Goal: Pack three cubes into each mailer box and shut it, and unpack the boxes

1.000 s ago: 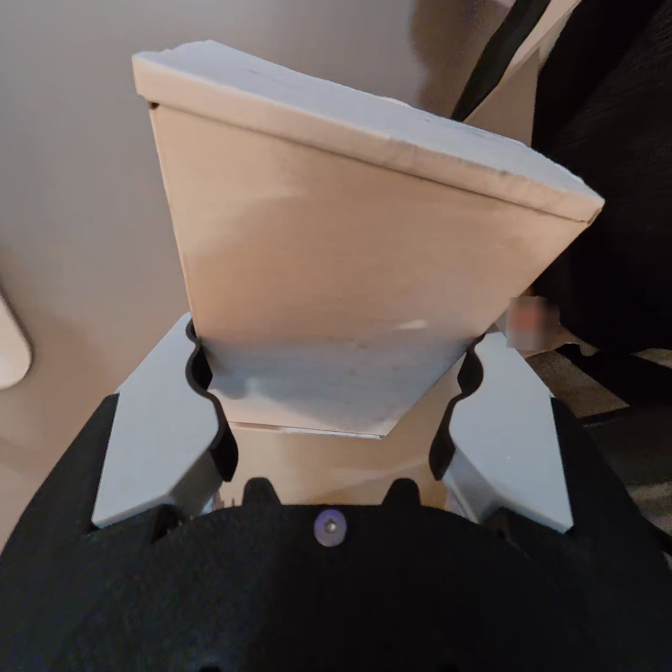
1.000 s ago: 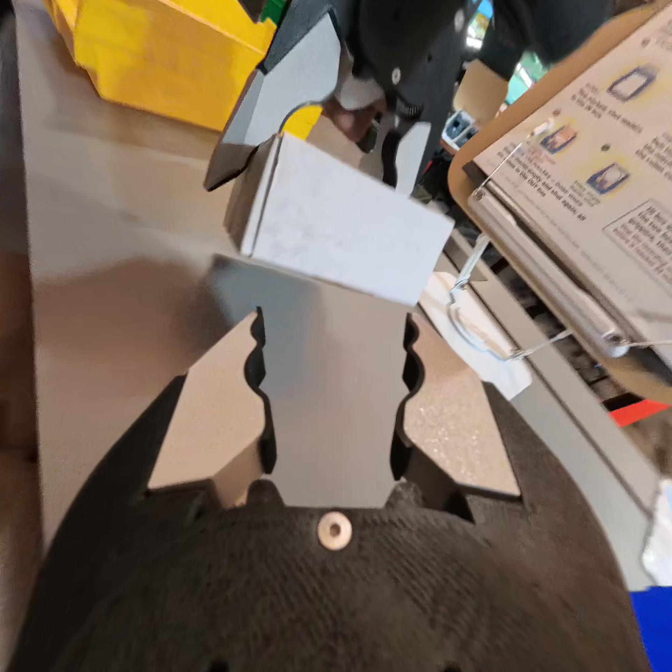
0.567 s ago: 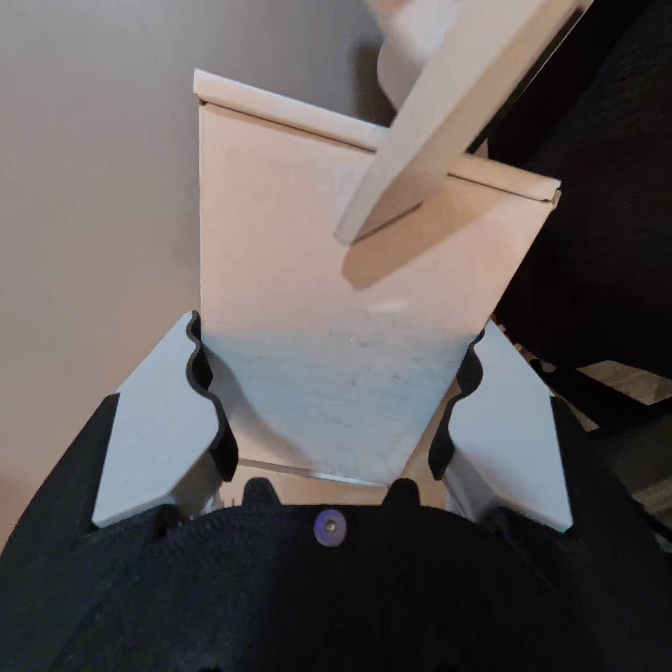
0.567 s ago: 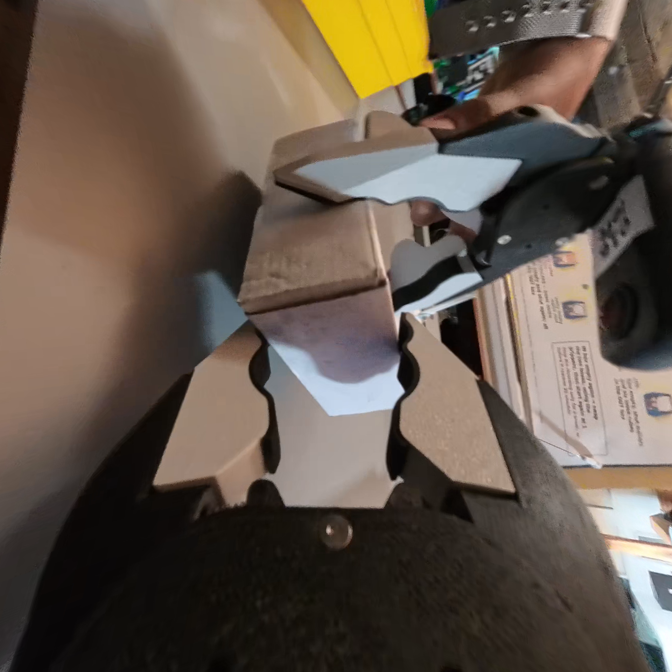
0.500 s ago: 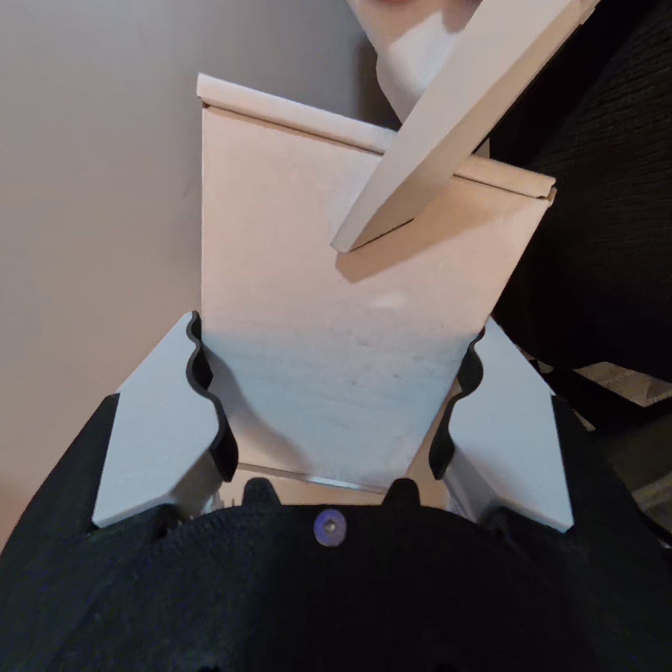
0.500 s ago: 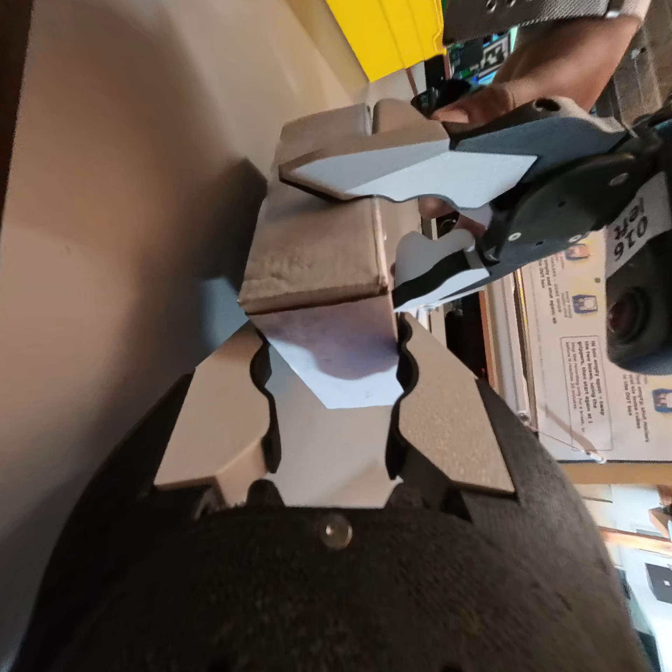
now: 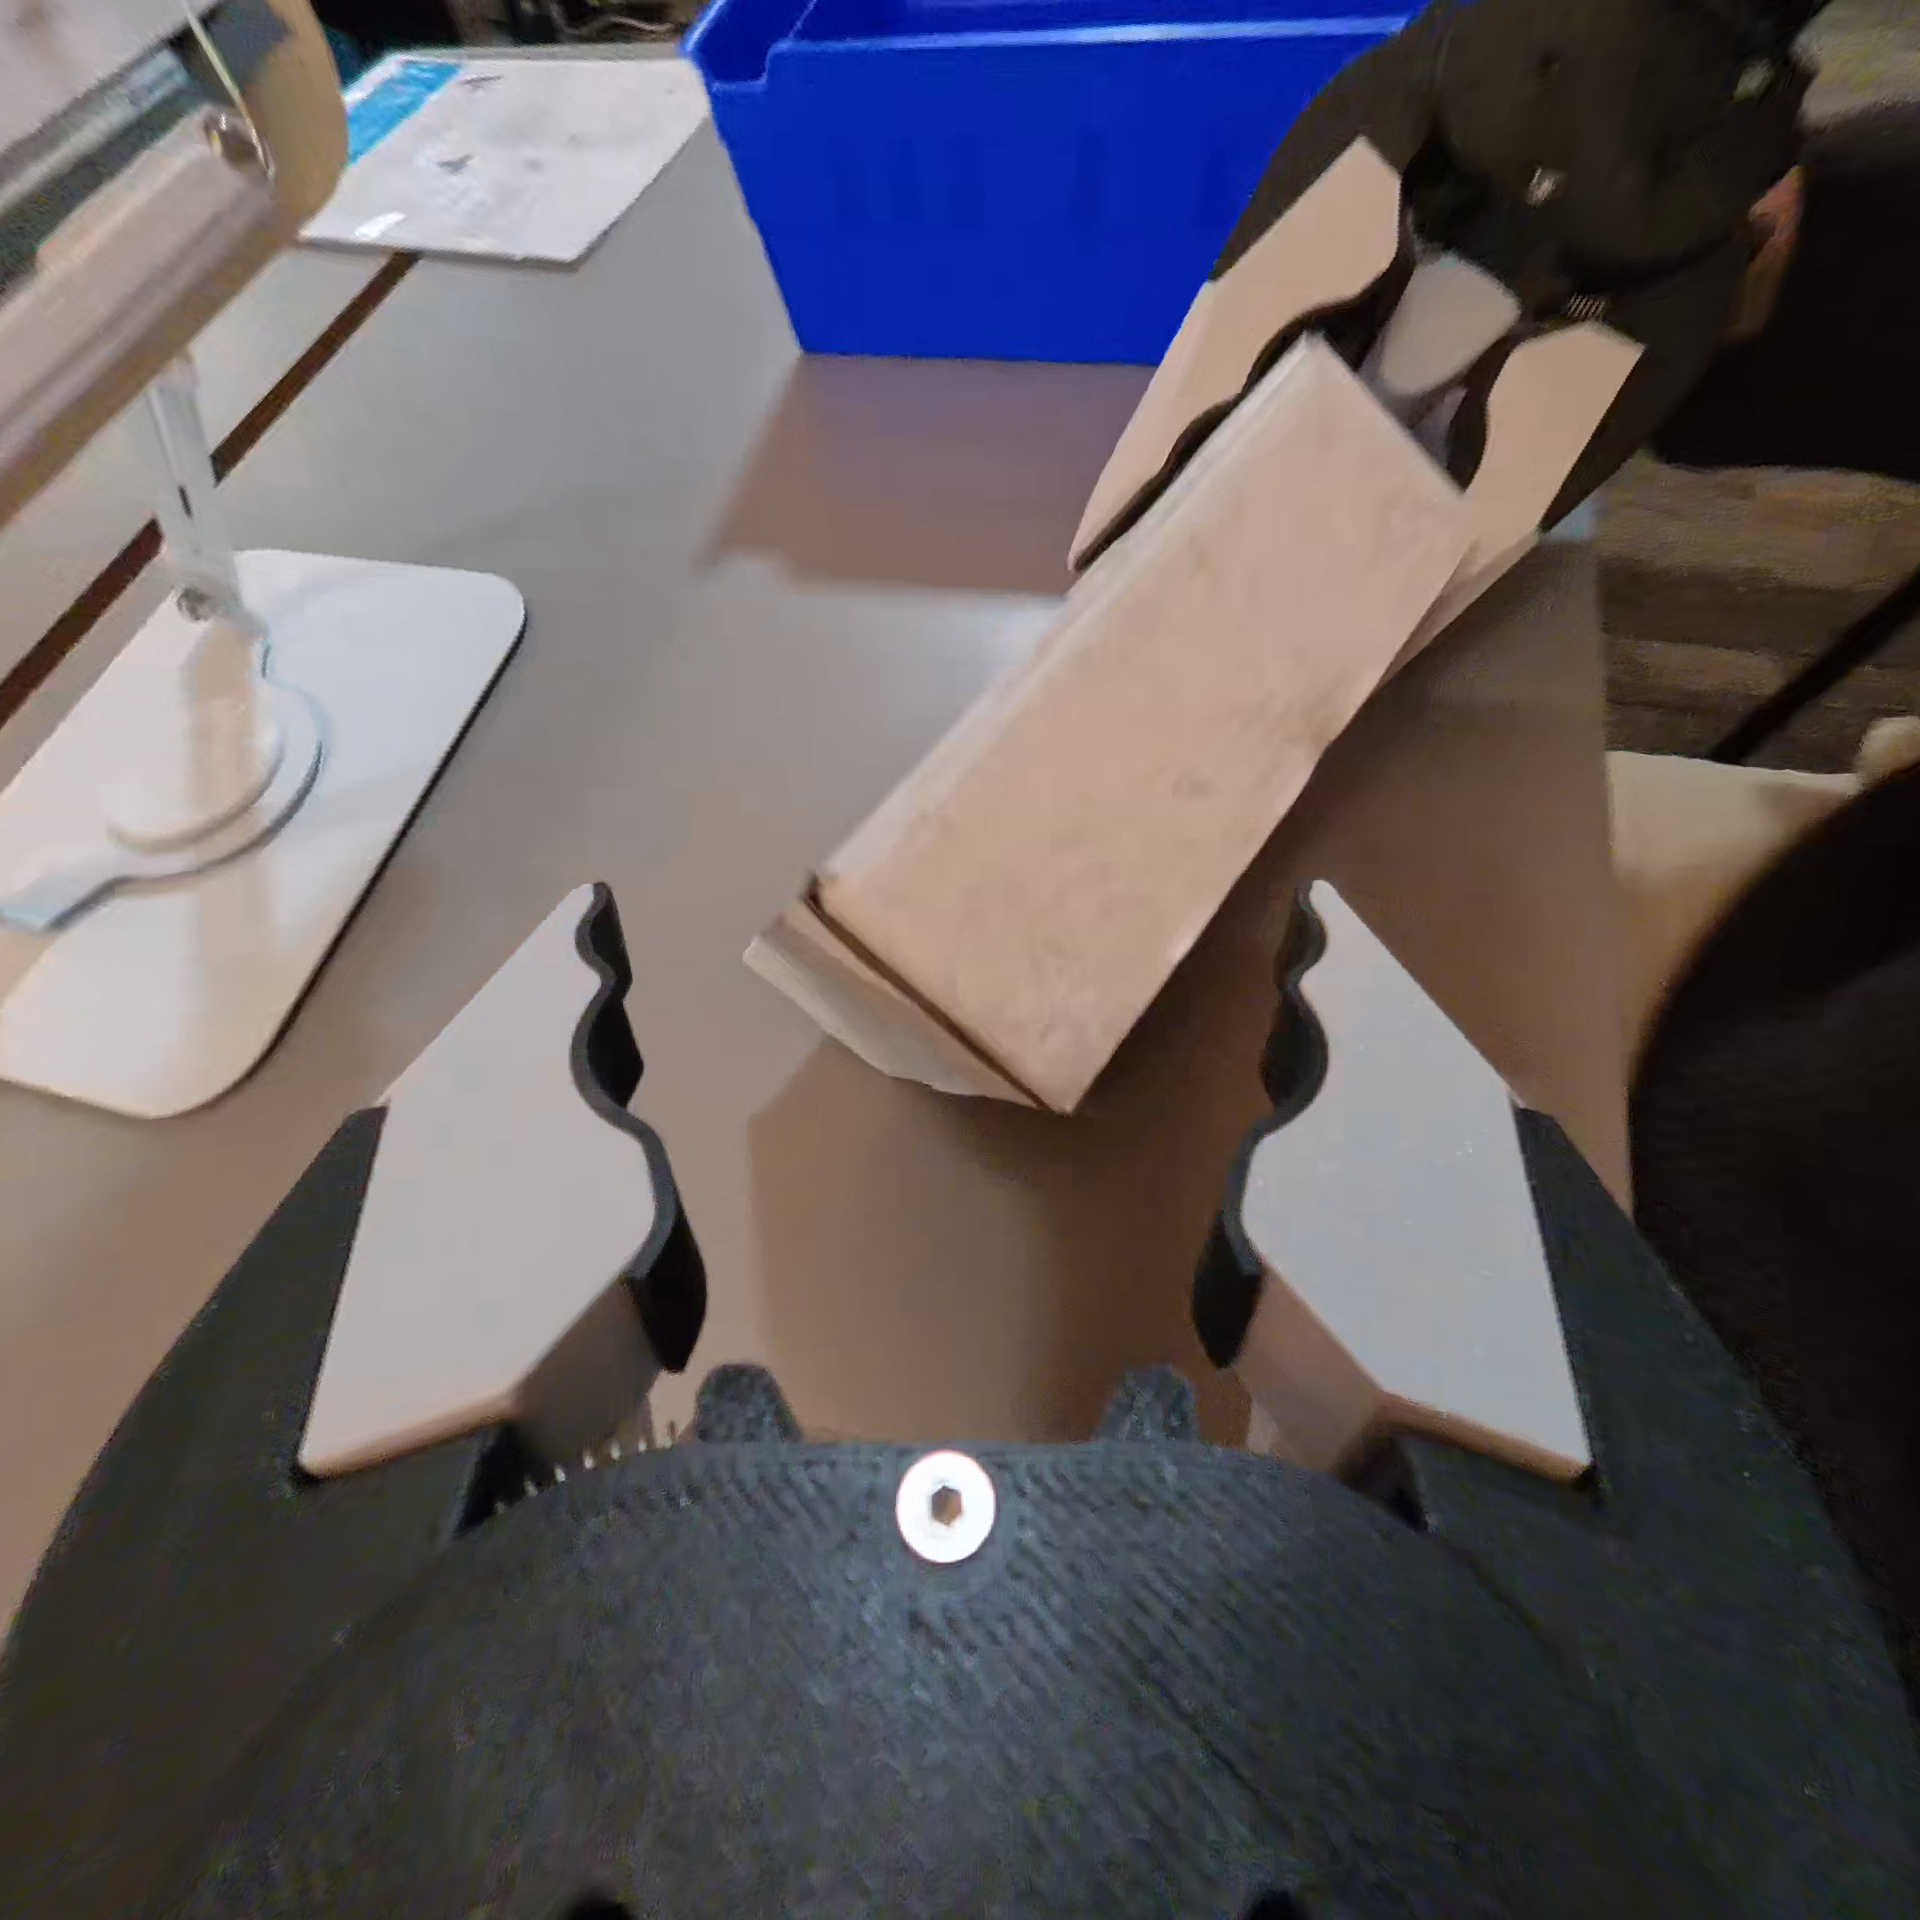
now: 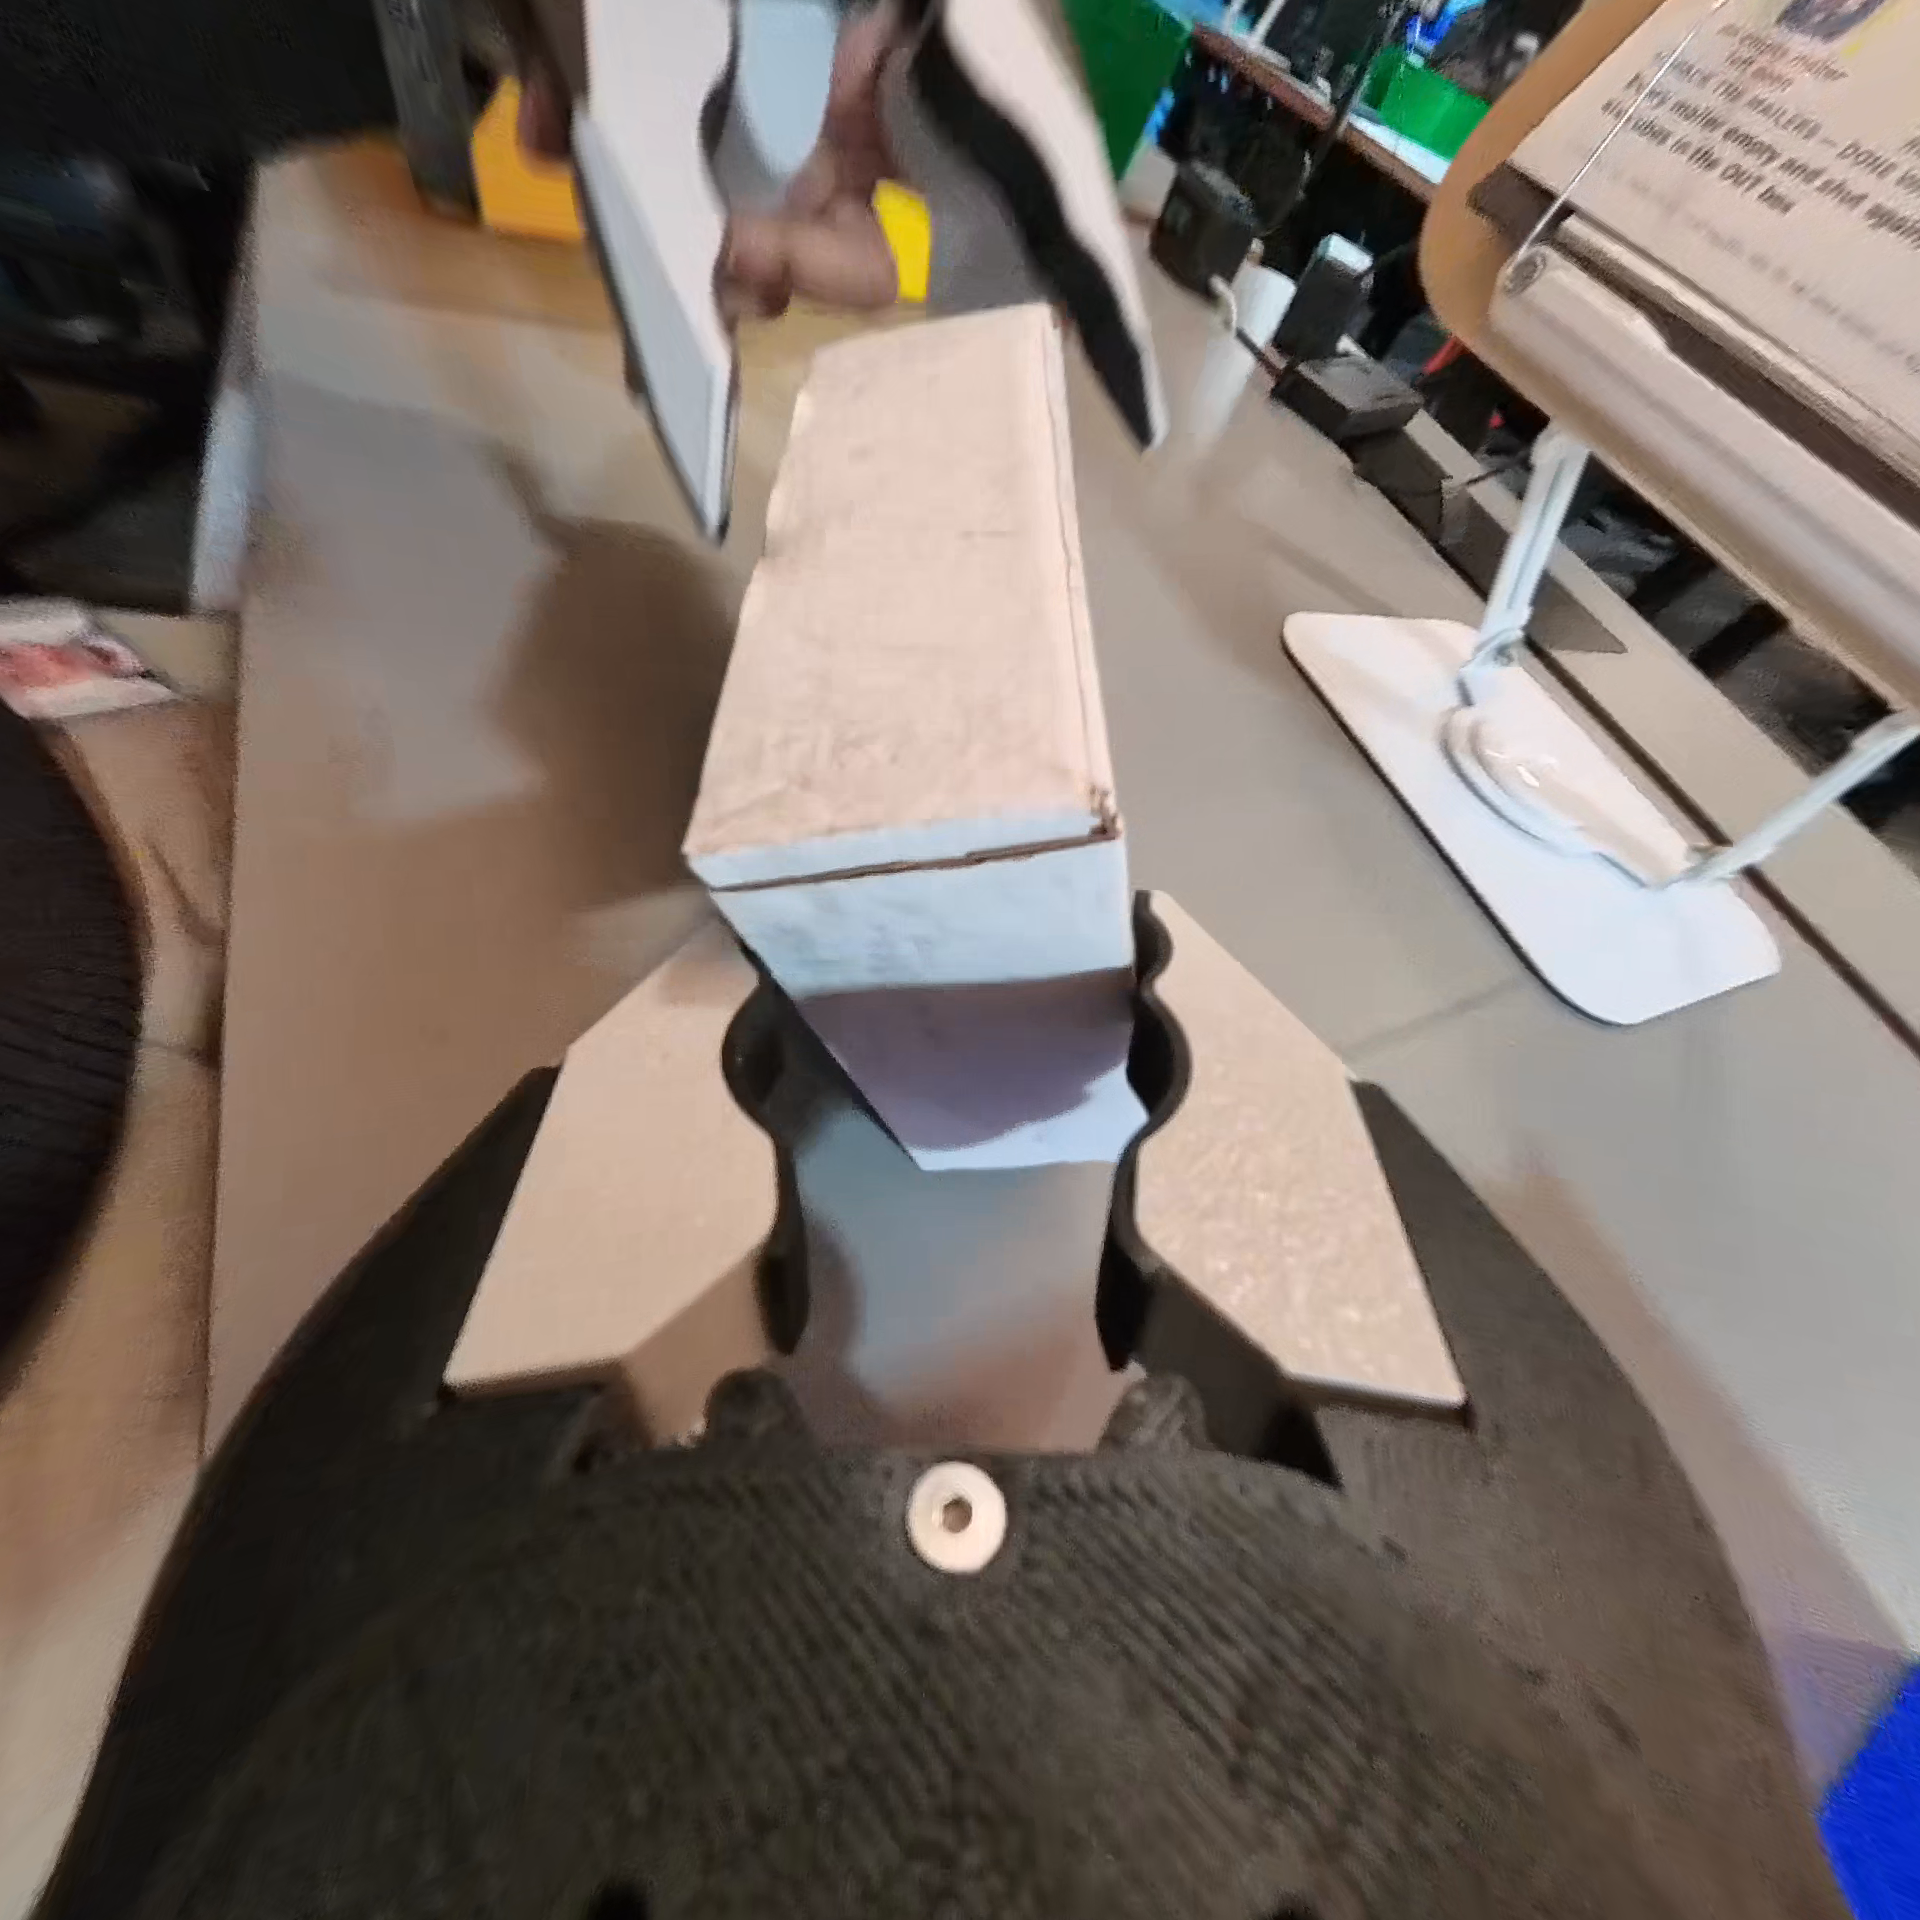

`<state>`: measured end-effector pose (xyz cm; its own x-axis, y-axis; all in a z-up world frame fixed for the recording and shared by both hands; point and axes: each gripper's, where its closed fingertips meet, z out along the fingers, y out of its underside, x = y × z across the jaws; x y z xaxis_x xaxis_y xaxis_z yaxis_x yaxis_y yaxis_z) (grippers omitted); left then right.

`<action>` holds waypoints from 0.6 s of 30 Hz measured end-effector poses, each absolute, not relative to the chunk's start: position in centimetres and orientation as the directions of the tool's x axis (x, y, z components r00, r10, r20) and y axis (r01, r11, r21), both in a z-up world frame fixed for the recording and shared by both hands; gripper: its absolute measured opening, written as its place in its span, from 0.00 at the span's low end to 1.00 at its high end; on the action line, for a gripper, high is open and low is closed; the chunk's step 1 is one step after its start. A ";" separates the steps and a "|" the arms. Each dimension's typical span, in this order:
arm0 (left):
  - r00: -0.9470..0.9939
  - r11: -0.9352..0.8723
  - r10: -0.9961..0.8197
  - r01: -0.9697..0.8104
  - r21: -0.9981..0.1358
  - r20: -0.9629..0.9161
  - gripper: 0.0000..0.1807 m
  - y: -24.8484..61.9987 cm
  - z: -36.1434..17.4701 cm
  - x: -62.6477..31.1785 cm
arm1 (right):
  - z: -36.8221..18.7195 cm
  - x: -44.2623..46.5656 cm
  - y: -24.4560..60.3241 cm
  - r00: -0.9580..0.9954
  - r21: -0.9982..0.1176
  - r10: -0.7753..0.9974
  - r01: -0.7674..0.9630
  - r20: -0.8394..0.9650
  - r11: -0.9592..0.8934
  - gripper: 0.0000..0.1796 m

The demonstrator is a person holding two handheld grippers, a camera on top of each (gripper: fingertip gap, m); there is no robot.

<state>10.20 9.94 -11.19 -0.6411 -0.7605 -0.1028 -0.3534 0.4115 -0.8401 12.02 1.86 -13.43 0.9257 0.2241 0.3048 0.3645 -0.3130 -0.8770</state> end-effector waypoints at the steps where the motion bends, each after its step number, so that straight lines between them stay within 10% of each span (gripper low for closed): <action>1: -0.626 0.404 -0.772 -0.352 -0.844 -0.108 0.67 9.7 -12.0 10.0 | -13.3 12.0 1.9 0.933 -0.890 0.230 0.339 0.277 -0.304 0.36; 18: -0.514 0.352 -0.840 -0.274 -0.895 -0.173 0.41 8.4 -13.0 4.7 | -13.4 8.2 0.4 0.924 -0.926 0.376 0.204 0.074 -0.318 0.38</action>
